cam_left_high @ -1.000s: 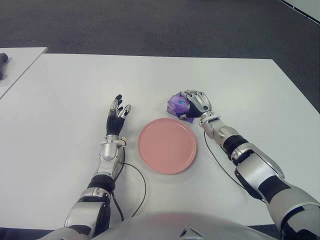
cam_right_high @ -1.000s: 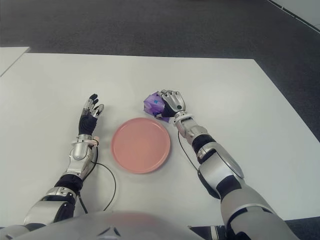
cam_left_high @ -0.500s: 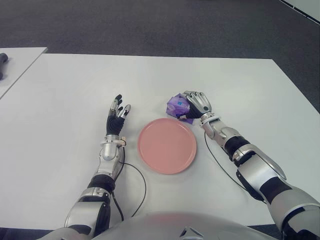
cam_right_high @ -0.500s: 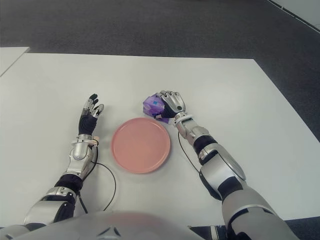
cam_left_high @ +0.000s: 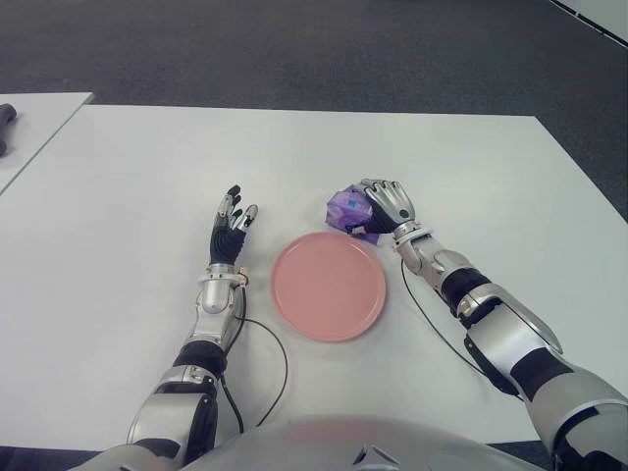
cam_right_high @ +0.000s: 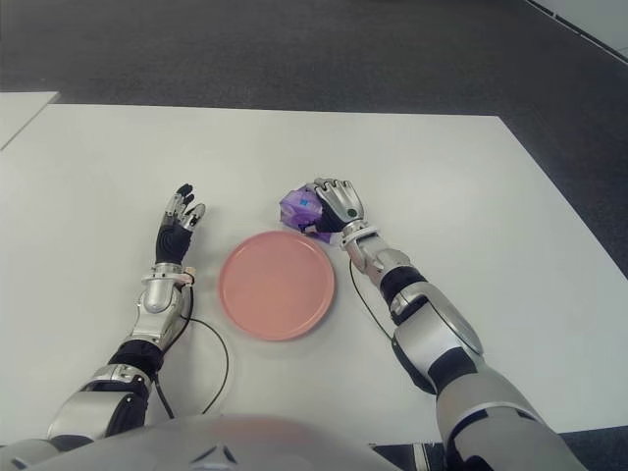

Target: Put the tissue paper into the plate.

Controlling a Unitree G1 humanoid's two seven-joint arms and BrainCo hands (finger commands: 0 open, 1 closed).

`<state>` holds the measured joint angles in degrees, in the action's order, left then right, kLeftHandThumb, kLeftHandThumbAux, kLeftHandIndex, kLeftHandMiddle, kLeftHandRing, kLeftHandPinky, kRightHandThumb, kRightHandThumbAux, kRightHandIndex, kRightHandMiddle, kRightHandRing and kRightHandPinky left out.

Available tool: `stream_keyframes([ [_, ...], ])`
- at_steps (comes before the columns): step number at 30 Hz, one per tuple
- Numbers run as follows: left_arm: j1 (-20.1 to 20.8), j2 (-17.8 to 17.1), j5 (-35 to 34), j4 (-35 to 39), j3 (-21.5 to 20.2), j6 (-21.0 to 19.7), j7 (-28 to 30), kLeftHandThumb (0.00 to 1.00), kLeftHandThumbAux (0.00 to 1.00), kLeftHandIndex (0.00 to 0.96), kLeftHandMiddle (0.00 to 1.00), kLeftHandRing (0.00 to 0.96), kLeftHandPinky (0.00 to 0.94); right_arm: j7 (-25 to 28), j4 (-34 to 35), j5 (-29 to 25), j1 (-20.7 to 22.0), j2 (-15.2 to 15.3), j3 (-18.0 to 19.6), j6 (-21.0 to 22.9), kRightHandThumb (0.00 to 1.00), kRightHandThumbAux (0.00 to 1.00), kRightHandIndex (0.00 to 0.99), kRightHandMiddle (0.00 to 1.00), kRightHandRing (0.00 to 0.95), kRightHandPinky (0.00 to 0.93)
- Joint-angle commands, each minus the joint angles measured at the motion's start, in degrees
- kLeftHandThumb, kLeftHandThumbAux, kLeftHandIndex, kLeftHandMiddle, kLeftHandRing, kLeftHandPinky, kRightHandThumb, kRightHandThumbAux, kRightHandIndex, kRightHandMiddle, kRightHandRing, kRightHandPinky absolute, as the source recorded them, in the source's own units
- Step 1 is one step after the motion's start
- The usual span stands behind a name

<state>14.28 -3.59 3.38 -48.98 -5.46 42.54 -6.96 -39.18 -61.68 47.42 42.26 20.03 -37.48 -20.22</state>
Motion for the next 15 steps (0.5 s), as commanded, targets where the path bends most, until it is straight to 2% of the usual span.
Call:
stream_keyframes([
  [1, -1.35, 0.29, 0.69, -1.59, 0.48, -0.10, -0.39, 0.000, 0.426, 0.000, 0.000, 0.000, 0.000, 0.32, 4.07, -2.14, -0.46, 1.82, 3.08, -2.01, 0.748, 0.710, 0.440, 0.868, 0.852, 0.809],
  [7, -1.23, 0.26, 0.37, -1.49, 0.38, -0.46, -0.05, 0.000, 0.421, 0.000, 0.000, 0.000, 0.000, 3.90, 17.35, -8.82, -3.46, 3.34, 9.69, -7.83, 0.750, 0.710, 0.440, 0.879, 0.861, 0.805],
  [10, -1.07, 0.37, 0.52, -1.43, 0.37, -0.47, -0.43, 0.000, 0.419, 0.000, 0.000, 0.000, 0.000, 6.71, 23.51, -14.02, -5.22, 2.35, 13.38, -10.73, 0.751, 0.710, 0.440, 0.886, 0.865, 0.801],
  [15, -0.99, 0.30, 0.77, -1.39, 0.40, -0.58, -0.74, 0.000, 0.417, 0.000, 0.000, 0.000, 0.000, 8.58, 31.52, -17.15, -7.96, 0.48, 17.12, -11.01, 0.753, 0.710, 0.440, 0.891, 0.869, 0.827],
])
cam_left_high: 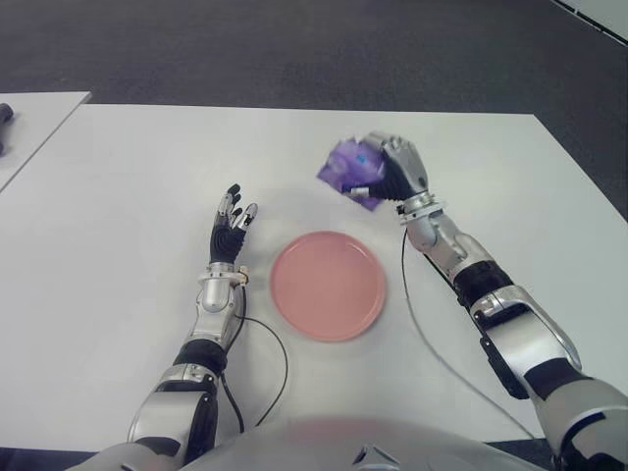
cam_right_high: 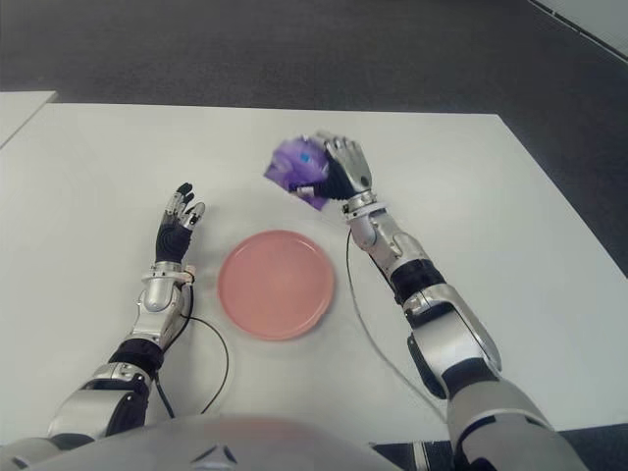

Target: Put the tissue paper into the plate.

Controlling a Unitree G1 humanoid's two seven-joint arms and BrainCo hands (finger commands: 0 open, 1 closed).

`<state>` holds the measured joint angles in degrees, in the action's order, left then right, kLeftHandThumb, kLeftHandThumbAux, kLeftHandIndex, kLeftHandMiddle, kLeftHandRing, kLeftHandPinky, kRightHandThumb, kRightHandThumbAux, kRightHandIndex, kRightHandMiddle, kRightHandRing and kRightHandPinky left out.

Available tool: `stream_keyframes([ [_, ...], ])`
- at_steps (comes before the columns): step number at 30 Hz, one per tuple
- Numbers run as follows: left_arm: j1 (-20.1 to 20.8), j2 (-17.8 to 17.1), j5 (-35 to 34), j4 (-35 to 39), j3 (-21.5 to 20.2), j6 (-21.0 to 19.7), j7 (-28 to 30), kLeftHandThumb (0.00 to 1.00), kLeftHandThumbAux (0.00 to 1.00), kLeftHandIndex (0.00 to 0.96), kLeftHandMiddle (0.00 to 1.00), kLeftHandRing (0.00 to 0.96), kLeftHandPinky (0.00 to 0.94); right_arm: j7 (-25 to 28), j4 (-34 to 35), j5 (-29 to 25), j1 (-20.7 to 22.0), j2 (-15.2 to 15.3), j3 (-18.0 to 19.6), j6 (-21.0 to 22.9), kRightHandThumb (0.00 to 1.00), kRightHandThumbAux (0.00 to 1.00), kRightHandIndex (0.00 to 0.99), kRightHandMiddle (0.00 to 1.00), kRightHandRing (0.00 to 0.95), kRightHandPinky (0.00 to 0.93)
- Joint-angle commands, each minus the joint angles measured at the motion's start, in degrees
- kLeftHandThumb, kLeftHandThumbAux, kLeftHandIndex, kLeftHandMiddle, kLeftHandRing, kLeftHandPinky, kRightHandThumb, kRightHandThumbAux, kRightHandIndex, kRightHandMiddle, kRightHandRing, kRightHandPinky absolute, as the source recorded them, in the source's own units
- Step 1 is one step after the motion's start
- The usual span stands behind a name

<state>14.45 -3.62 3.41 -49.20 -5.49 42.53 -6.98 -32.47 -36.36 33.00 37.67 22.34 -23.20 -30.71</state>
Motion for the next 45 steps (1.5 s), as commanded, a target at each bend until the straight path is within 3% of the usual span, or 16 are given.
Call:
stream_keyframes([
  [1, -1.13, 0.31, 0.67, -1.17, 0.42, -0.66, -0.60, 0.000, 0.414, 0.000, 0.000, 0.000, 0.000, 2.26, 7.90, -3.10, -3.95, -2.31, 3.47, -0.26, 0.753, 0.709, 0.440, 0.888, 0.867, 0.825],
  [9, -0.85, 0.19, -0.14, -1.55, 0.11, -0.83, 0.19, 0.000, 0.412, 0.000, 0.000, 0.000, 0.000, 7.11, 19.20, -5.21, -7.46, -3.82, 8.22, 1.72, 0.751, 0.710, 0.440, 0.880, 0.864, 0.841],
  [15, -0.82, 0.10, 0.07, -1.76, 0.17, -0.79, 0.02, 0.000, 0.418, 0.000, 0.000, 0.000, 0.000, 10.13, 23.43, -6.02, -8.31, -5.06, 10.43, 1.52, 0.750, 0.709, 0.441, 0.872, 0.862, 0.848],
  [21, -0.77, 0.11, 0.05, -1.99, 0.10, -0.68, -0.03, 0.000, 0.421, 0.000, 0.000, 0.000, 0.000, 14.39, 28.13, -9.09, -11.31, -7.04, 10.22, -0.72, 0.749, 0.709, 0.441, 0.870, 0.862, 0.862],
  [27, -0.78, 0.22, 0.29, -2.01, 0.12, -0.54, -0.50, 0.000, 0.420, 0.000, 0.000, 0.000, 0.000, 16.79, 31.45, -8.17, -15.44, -8.31, 8.75, -3.26, 0.749, 0.709, 0.441, 0.876, 0.868, 0.869],
  [37, -1.02, 0.24, 1.18, -1.54, 0.62, -1.16, -1.62, 0.000, 0.389, 0.000, 0.000, 0.000, 0.000, 28.84, 30.96, -10.49, -19.59, -4.44, 5.76, -9.09, 0.750, 0.709, 0.441, 0.869, 0.864, 0.856],
  [45, -1.22, 0.39, 0.95, -0.93, 0.78, -1.78, -1.37, 0.000, 0.367, 0.000, 0.000, 0.000, 0.000, 42.04, 33.63, -10.15, -18.60, 1.32, 4.35, -5.91, 0.751, 0.709, 0.441, 0.850, 0.853, 0.841],
])
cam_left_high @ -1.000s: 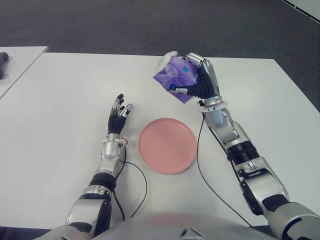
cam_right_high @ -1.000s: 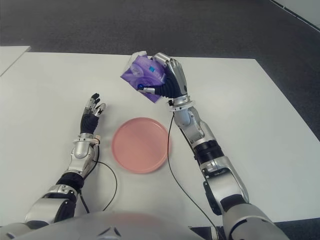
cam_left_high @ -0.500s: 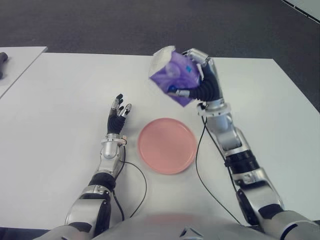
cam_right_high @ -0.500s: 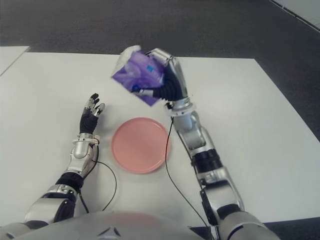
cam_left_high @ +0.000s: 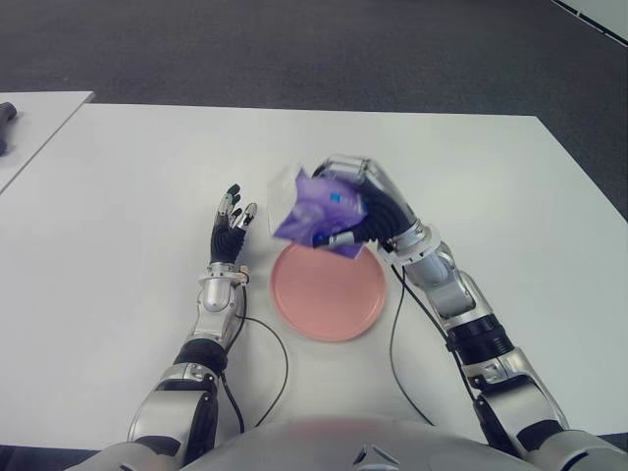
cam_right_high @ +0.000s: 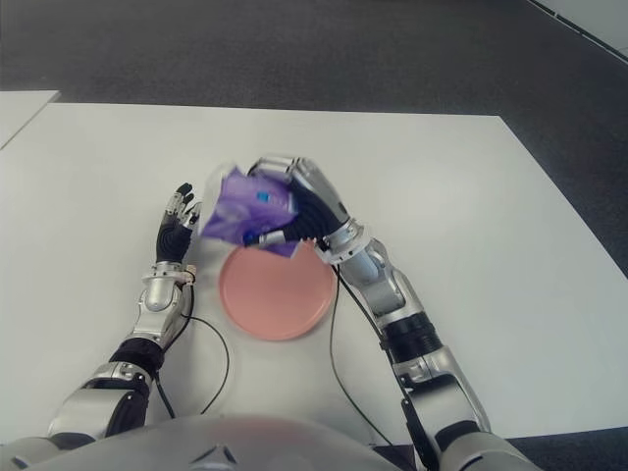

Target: Put the tissue paper into the plate.

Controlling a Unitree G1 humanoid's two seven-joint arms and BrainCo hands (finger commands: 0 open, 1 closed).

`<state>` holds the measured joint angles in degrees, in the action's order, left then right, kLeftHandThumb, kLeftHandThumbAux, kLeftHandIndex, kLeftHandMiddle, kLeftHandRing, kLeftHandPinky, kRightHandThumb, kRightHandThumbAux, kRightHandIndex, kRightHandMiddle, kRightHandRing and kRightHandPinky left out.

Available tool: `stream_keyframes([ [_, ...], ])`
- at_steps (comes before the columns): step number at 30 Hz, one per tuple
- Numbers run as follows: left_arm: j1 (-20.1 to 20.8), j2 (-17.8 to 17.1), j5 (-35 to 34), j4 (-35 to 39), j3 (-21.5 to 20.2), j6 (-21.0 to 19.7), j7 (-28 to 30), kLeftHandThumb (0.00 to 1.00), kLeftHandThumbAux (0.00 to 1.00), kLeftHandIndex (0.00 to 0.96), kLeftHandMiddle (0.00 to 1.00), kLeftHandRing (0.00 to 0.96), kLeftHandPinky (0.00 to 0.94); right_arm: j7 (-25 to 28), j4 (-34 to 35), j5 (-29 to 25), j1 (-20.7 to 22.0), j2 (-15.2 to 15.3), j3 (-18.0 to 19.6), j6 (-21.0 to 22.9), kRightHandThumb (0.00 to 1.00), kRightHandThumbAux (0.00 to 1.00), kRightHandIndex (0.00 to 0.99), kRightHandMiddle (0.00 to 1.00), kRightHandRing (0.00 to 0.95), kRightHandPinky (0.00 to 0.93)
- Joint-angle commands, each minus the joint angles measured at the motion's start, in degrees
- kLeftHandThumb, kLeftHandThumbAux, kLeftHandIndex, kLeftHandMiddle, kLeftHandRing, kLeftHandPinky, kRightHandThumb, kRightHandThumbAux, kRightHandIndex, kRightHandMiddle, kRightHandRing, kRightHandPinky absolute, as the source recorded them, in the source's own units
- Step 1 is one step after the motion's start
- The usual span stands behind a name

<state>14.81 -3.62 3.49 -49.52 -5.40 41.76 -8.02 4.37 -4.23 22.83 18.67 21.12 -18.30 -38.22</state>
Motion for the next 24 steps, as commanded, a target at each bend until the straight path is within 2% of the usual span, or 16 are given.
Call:
stream_keyframes([
  [1, -1.60, 0.37, 0.88, -0.56, 0.72, -1.04, -0.30, 0.000, 0.366, 0.000, 0.000, 0.000, 0.000, 6.09, 1.75, 0.40, 0.46, 2.91, -0.58, 1.75, 0.751, 0.709, 0.441, 0.849, 0.852, 0.841],
  [6, -1.74, 0.39, 0.78, -0.32, 0.76, -1.16, -0.19, 0.000, 0.366, 0.000, 0.000, 0.000, 0.000, 8.00, 2.48, 2.95, 0.38, 4.10, -0.41, 2.22, 0.751, 0.708, 0.441, 0.844, 0.849, 0.841],
  [9, -1.68, 0.46, 0.51, -0.29, 0.67, -1.41, -0.01, 0.000, 0.371, 0.000, 0.000, 0.000, 0.000, 3.77, 0.67, 9.50, 0.14, 3.78, -0.38, 1.48, 0.752, 0.707, 0.442, 0.849, 0.855, 0.848],
  [14, -1.49, 0.35, 0.55, -0.44, 0.67, -1.80, -0.06, 0.000, 0.364, 0.000, 0.000, 0.000, 0.000, -1.50, -3.70, 14.33, -0.31, 2.65, -1.49, -0.53, 0.751, 0.706, 0.442, 0.861, 0.865, 0.856],
  [18, -1.44, 0.24, 0.67, -0.38, 0.71, -1.99, -0.09, 0.000, 0.355, 0.000, 0.000, 0.000, 0.000, -0.62, -3.39, 13.55, -0.15, 3.02, -1.63, -0.65, 0.750, 0.706, 0.442, 0.865, 0.866, 0.857],
  [24, -1.68, 0.31, 0.70, 0.19, 0.91, -2.18, -0.02, 0.000, 0.355, 0.000, 0.000, 0.000, 0.000, -2.52, -4.79, 15.63, -0.45, 3.39, -1.84, -1.65, 0.749, 0.706, 0.442, 0.865, 0.867, 0.856],
])
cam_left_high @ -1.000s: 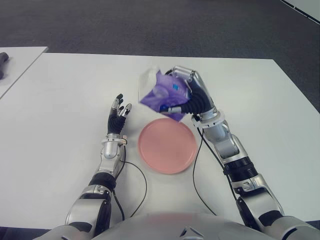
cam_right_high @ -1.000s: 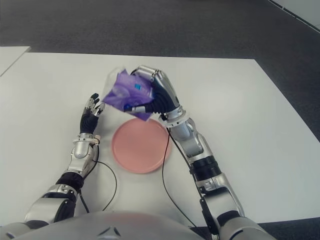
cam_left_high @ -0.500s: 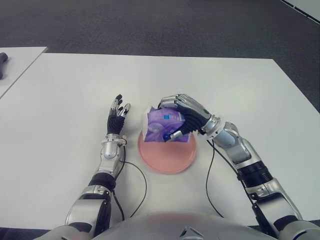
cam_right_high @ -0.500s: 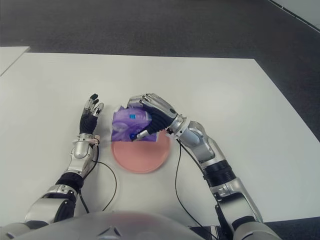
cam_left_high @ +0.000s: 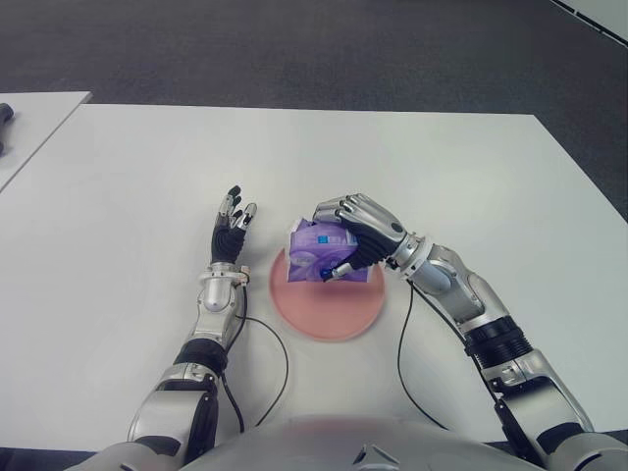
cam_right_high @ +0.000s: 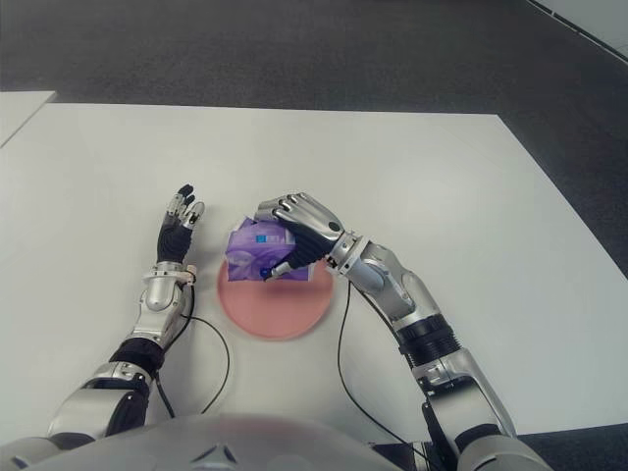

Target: Put the tissue paper into the plate.

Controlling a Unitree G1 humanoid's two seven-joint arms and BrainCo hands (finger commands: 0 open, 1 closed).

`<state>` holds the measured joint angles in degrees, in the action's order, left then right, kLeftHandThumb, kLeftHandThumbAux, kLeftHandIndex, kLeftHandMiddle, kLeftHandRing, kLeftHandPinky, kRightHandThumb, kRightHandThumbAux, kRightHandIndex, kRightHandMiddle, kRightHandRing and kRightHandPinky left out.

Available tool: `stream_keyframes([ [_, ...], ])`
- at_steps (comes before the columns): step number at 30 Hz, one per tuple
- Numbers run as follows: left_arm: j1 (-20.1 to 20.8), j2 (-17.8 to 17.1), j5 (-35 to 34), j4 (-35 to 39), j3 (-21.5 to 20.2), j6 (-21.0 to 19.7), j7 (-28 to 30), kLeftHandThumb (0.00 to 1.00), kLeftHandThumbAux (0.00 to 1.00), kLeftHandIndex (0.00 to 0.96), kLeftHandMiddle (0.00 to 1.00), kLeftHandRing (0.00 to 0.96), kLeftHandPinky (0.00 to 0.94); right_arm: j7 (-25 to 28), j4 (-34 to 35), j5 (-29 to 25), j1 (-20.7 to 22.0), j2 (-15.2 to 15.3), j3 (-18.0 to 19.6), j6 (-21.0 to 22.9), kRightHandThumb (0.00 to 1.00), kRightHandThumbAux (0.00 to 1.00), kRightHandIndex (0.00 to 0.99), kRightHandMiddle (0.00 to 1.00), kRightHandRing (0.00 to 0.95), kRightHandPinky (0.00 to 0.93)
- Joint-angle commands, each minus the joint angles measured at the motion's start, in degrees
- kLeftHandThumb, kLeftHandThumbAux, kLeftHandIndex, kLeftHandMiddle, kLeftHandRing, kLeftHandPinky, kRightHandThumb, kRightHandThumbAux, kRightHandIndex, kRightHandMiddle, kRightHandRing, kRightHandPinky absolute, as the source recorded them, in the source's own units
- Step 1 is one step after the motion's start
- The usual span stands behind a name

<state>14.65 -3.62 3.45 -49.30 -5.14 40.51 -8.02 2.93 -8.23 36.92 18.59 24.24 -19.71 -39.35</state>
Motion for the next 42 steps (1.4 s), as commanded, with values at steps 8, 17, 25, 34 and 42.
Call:
stream_keyframes([
  [8, -1.61, 0.20, 0.27, 0.40, 0.73, -1.14, 0.53, 0.000, 0.362, 0.000, 0.000, 0.000, 0.000, -2.82, -3.18, 3.73, -0.41, 0.44, -1.07, -1.02, 0.749, 0.705, 0.442, 0.863, 0.867, 0.856],
  [17, -1.41, -0.01, -0.48, 0.12, 0.56, -1.72, 1.23, 0.000, 0.374, 0.000, 0.000, 0.000, 0.000, -0.66, -4.09, 4.50, -0.17, 1.01, -2.29, 0.61, 0.749, 0.706, 0.442, 0.839, 0.834, 0.829],
  [25, -1.39, 0.16, -0.05, 0.18, 0.57, -2.15, 0.44, 0.000, 0.367, 0.000, 0.000, 0.000, 0.000, 5.87, -3.17, 5.29, 0.35, 3.29, -4.23, 2.05, 0.476, 0.596, 0.243, 0.330, 0.289, 0.281],
  [34, -1.76, 0.41, -0.61, 0.99, 0.66, -2.15, 1.33, 0.000, 0.388, 0.000, 0.000, 0.000, 0.000, 8.14, -2.35, 6.37, 1.54, 6.56, -5.59, -0.62, 0.169, 0.419, 0.012, 0.012, 0.010, 0.009],
  [42, -2.16, 0.33, -0.76, 1.47, 1.04, -2.01, 2.03, 0.000, 0.411, 0.000, 0.000, 0.000, 0.000, 8.45, -3.12, 4.99, 1.88, 7.98, -5.84, -3.52, 0.088, 0.331, 0.000, 0.000, 0.000, 0.000],
])
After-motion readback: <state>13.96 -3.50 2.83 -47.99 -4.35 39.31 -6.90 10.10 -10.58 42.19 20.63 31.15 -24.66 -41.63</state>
